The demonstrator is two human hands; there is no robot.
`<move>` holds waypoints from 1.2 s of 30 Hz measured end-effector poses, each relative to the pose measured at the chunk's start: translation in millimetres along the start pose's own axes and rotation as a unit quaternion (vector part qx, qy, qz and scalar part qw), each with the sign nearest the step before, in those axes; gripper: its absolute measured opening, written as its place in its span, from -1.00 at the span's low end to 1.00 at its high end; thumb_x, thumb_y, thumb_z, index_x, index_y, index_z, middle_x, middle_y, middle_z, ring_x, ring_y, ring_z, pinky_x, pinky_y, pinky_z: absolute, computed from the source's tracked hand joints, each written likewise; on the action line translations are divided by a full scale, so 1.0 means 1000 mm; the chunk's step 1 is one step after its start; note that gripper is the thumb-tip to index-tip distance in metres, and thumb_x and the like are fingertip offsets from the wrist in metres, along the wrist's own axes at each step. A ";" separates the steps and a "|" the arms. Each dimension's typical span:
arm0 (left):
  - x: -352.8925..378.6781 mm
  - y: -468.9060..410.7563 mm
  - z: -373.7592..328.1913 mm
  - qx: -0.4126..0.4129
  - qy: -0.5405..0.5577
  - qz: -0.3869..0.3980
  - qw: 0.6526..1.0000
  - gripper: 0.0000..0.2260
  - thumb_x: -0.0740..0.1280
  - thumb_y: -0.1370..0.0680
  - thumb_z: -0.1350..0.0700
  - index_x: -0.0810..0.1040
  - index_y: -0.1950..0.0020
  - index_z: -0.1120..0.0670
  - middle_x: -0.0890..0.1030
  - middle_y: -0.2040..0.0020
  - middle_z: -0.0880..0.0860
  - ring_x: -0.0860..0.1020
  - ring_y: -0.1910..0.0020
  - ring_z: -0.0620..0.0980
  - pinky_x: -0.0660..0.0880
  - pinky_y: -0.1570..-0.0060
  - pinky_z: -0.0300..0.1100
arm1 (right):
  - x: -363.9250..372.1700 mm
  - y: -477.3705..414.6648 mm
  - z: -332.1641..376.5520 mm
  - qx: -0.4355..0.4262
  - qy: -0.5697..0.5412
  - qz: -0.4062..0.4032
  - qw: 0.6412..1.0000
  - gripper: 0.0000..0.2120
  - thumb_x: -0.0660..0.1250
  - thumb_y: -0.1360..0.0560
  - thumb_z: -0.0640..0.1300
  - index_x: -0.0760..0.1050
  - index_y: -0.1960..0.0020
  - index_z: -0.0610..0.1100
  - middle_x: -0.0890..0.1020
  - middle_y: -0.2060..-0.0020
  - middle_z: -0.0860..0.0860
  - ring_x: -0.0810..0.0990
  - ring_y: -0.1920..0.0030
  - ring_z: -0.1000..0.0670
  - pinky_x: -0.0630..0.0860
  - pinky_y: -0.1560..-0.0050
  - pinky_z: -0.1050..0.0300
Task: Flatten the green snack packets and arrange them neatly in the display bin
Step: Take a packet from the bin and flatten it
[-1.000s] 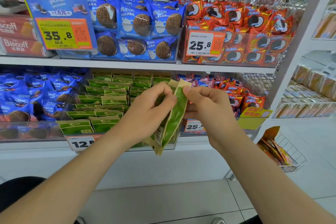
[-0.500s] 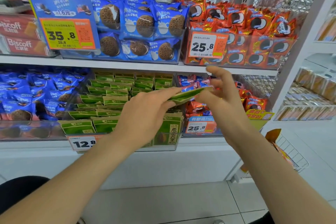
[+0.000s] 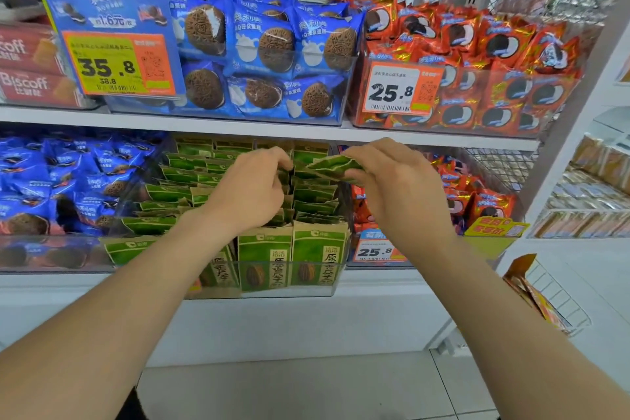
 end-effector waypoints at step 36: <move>0.056 -0.027 0.031 -0.007 -0.195 0.168 0.966 -0.51 0.00 -0.69 -0.25 0.26 -0.63 -0.26 0.21 -0.67 0.04 0.18 -0.56 0.26 0.09 -0.50 0.19 | 0.133 -0.030 -0.023 0.083 -0.043 0.165 0.982 -0.74 0.24 -0.70 -0.12 0.56 0.14 -0.10 0.59 0.30 -0.04 0.54 0.27 -0.14 0.58 0.07 -0.12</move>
Point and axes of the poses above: each hand's wrist, its own y-axis away from the middle knuckle, its own x-axis out of the palm, z = x × y, the point moved 10 cm from there along -y, towards the middle knuckle
